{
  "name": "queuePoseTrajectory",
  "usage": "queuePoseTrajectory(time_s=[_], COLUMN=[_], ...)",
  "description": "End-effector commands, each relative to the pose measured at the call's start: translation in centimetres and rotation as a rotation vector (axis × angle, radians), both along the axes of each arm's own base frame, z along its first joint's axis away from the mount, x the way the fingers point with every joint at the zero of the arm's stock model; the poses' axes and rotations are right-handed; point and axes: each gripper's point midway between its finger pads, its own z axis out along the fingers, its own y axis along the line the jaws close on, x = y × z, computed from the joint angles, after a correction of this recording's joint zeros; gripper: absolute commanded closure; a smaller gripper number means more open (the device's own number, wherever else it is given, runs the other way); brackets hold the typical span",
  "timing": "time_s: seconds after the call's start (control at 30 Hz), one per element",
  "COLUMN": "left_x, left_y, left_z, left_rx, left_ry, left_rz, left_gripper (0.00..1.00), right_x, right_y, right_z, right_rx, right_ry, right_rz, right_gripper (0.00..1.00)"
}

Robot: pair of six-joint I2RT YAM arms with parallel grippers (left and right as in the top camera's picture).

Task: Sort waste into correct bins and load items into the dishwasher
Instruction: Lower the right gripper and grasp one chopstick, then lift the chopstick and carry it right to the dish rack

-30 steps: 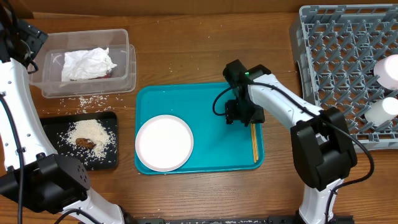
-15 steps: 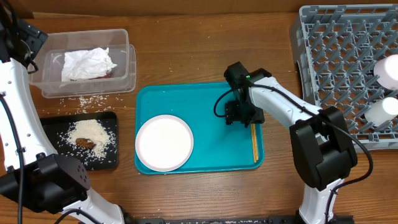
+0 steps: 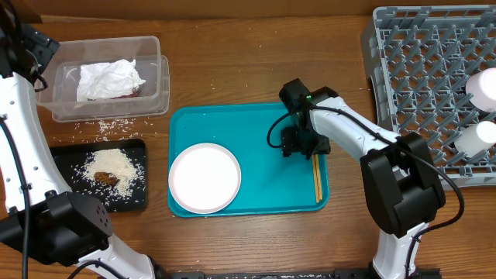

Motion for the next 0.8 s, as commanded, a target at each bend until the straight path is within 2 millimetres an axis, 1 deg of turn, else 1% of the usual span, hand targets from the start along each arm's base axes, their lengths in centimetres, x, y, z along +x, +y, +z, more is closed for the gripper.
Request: queuePoseTrajectory(time_s=[0.0,0.07,0.2,0.33,0.4,0.47,0.57,0.6,0.67,0.7,0.77], left_x=[-0.1,-0.1,-0.1,-0.1,-0.1,-0.1,-0.1,-0.1,-0.1,-0.1,-0.1], left_y=[0.5,0.5,0.5,0.5,0.5,0.5,0.5,0.5,0.5,0.5,0.5], left_z=[-0.1,-0.1,-0.1,-0.1,-0.1,-0.1,-0.1,-0.1,-0.1,-0.1,-0.1], left_rx=[0.017,0.017,0.017,0.017,0.017,0.017,0.017,0.017,0.017,0.017,0.017], left_ry=[0.012,0.012,0.012,0.012,0.012,0.012,0.012,0.013,0.012,0.012,0.012], left_rz=[0.001,0.001,0.001,0.001,0.001,0.001,0.002,0.001,0.001,0.001,0.001], left_gripper=[0.0,0.0,0.0,0.0,0.0,0.0,0.0,0.0,0.0,0.0,0.0], right_x=[0.1,0.1,-0.2,-0.9,-1.3,-1.3,-1.0,-0.8,-0.1,0.4,1.5], right_y=[-0.3,-0.3,-0.1,-0.4,-0.5,-0.5,-0.3,-0.2,-0.4,-0.5,-0.6], right_z=[0.4,0.3,-0.6,-1.9,-2.1,-2.0,-1.4,-1.0,0.0,0.6,2.1], right_rx=[-0.008,-0.005,0.016,0.014,0.01,0.012,0.016,0.016,-0.003,-0.014,-0.036], right_ry=[-0.016,-0.019,-0.018,-0.013,-0.004,-0.002,-0.001,-0.003,-0.019,-0.03,-0.059], right_rz=[0.016,0.016,0.015,0.002,-0.005,-0.008,-0.008,-0.008,-0.007,-0.008,-0.007], right_gripper=[0.28,0.28,0.37,0.44,0.5,0.6,0.8,0.84,0.87,0.89,0.96])
